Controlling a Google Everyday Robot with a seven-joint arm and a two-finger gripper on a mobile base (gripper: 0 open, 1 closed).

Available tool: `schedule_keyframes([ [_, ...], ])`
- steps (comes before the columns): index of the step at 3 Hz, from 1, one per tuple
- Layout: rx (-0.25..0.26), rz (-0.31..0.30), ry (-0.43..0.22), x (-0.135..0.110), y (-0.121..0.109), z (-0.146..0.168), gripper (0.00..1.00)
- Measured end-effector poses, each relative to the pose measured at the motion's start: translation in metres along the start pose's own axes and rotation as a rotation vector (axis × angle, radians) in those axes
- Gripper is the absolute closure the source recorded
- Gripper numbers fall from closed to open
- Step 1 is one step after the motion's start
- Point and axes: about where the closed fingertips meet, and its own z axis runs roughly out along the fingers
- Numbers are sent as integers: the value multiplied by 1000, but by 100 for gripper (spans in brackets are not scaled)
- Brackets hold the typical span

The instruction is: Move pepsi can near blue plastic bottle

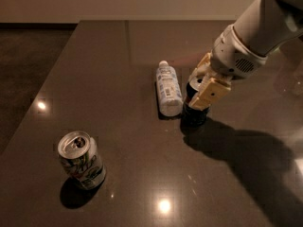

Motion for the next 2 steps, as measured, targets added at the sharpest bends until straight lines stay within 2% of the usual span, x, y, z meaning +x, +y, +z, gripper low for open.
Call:
schedule_keyframes([
  [1,1,-2,0,-1,0,0,13],
  [2,2,-4,0,-2,1,0,0],
])
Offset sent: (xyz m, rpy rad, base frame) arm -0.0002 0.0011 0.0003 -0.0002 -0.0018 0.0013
